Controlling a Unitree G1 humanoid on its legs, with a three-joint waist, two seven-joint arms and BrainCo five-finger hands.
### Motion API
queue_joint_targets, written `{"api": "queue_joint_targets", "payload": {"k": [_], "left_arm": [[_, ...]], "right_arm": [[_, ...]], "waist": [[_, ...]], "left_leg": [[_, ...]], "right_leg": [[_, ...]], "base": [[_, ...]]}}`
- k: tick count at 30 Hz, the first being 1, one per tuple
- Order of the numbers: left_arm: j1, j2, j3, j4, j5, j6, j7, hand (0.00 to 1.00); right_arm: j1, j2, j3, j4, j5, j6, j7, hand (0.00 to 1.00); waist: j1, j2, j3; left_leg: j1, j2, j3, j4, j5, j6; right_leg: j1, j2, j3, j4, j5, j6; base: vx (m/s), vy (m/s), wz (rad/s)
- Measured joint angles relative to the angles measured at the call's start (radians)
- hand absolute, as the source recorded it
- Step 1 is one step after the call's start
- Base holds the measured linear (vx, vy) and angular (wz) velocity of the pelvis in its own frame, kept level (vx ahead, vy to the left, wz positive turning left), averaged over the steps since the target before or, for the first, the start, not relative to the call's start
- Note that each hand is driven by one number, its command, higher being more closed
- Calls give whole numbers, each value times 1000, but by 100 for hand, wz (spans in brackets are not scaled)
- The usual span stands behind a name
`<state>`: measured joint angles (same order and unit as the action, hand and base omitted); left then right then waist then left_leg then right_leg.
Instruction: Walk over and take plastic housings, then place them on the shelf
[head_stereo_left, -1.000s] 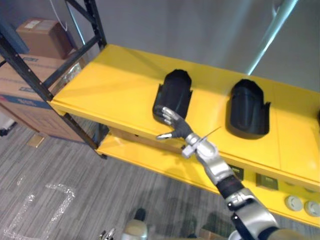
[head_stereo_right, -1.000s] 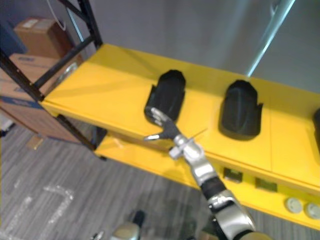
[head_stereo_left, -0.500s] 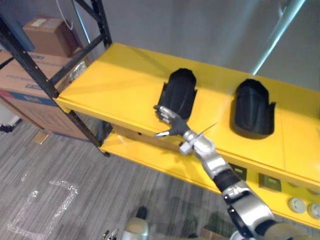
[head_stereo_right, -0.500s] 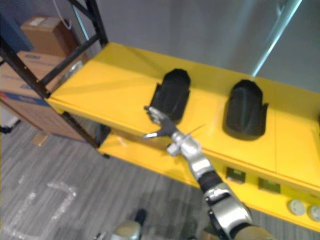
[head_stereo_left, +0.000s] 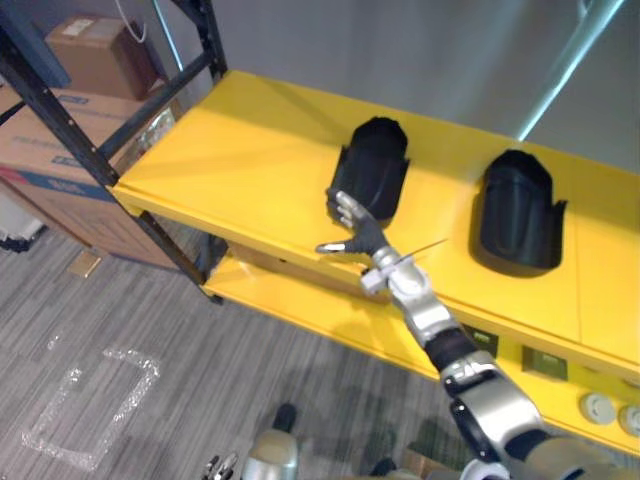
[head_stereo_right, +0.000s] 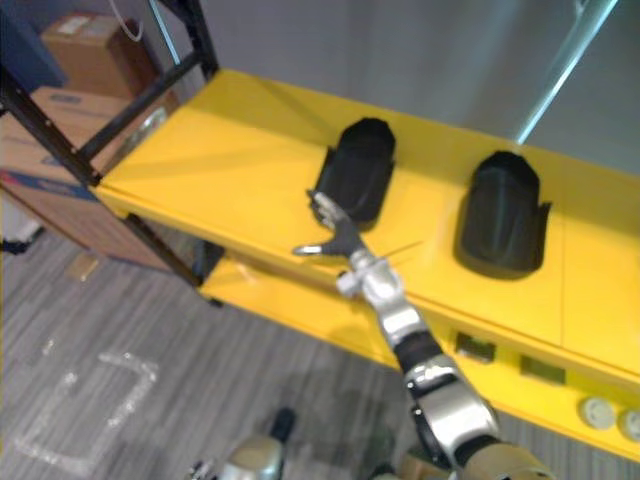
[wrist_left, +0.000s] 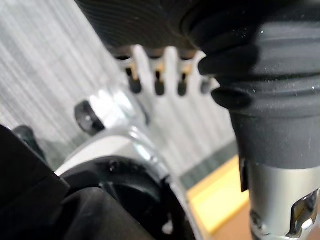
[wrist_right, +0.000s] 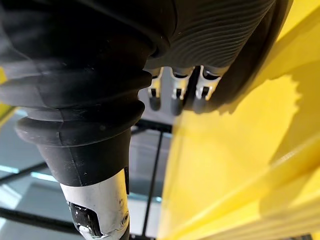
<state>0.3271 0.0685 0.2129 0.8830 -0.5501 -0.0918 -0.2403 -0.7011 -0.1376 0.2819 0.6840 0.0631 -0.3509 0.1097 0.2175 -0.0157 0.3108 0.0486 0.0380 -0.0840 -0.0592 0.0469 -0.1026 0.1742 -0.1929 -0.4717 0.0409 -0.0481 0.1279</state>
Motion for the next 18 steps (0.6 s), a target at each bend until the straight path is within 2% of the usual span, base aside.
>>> {"api": "queue_joint_targets", "payload": {"k": [2,5,6,10,12,14,17,18], "left_arm": [[0,0,0,-1,0,1,0,0],[1,0,0,-7,-1,1,0,0],[1,0,0,-7,-1,1,0,0],[1,0,0,-8,-1,-2,0,0],[7,0,2,-7,-3,-7,0,0],[10,0,2,-6,-3,-15,0,0],[29,0,2,-2,-2,-40,7,0],[31,0,2,1,2,-43,25,0]], "right_arm": [[-2,0,-3,-4,2,-1,9,0],[-1,-5,11,-122,45,4,79,0],[0,-5,15,-225,56,6,106,0],[6,-6,2,-539,131,12,127,0],[38,-4,-20,-696,158,16,98,0],[76,-5,-58,-762,159,19,68,0],[148,-13,-139,-849,124,23,-43,0],[185,-28,-169,-877,86,30,-101,0]], "waist": [[-1,1,3],[-5,0,5],[-8,0,5],[-16,-3,3],[-18,-15,-4],[-30,-26,-10],[-44,-50,-25],[-52,-55,-28]], "left_leg": [[-8,-2,-12,0,3,1],[-18,4,-19,0,4,1],[-18,6,-18,0,4,1],[-15,9,-8,0,3,1],[-14,12,15,0,0,3],[-12,12,17,0,0,3],[-7,13,45,-1,-5,1],[0,14,51,-3,-5,2]], "right_leg": [[-1,0,-13,0,0,0],[-4,3,-19,0,0,0],[-4,3,-19,0,0,0],[-8,4,-9,0,-1,-1],[-19,4,14,0,0,-1],[-19,4,17,1,0,-1],[-35,6,49,7,0,-1],[-35,6,57,9,0,-2]], "base": [[-9,-13,17],[-1,-40,9],[0,0,0],[14,-22,-7],[3,-8,-23],[-7,-8,-10],[-23,1,-25],[-30,6,-30]]}}
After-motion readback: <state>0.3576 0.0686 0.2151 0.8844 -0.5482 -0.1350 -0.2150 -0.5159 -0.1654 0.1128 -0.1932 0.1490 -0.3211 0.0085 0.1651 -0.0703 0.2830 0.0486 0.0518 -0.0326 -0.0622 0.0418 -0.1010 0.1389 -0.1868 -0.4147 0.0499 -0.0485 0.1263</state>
